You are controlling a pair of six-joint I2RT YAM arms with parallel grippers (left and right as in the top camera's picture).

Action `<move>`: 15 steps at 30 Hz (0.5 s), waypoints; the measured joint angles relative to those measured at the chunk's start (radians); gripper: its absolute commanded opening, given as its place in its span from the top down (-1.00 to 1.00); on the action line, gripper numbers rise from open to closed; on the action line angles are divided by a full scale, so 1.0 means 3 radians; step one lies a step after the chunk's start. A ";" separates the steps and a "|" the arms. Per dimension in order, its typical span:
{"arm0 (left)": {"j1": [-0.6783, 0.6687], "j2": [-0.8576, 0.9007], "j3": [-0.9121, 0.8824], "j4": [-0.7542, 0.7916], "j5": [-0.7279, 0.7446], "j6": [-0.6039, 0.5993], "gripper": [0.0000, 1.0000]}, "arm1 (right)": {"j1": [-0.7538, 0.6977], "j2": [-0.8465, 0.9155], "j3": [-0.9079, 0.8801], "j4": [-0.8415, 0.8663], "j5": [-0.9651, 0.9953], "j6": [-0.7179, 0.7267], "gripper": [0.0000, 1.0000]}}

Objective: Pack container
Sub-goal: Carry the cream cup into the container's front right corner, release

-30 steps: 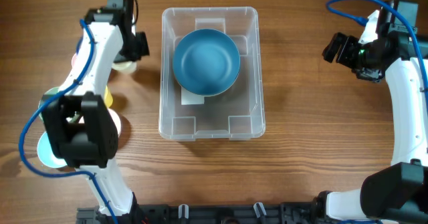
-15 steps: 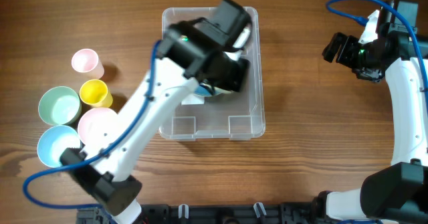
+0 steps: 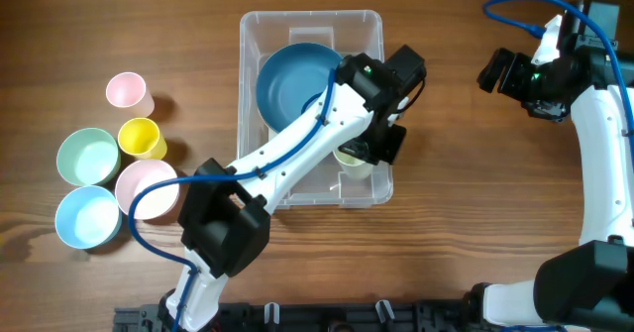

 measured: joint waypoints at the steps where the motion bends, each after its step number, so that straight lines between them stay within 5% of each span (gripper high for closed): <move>1: 0.0000 0.0001 -0.0065 0.0071 -0.0020 -0.0100 0.92 | 0.0000 0.0000 0.0000 -0.0001 0.0000 -0.0001 -0.99; 10: 0.0000 0.0003 -0.0156 0.0359 -0.0510 -0.1733 0.92 | 0.0000 0.0000 0.0000 -0.0003 0.0000 0.0000 -0.99; 15: 0.0000 0.0003 -0.0415 0.0450 -0.0551 -0.2118 0.92 | 0.0000 0.0000 0.0000 -0.0003 0.0000 -0.0001 -0.99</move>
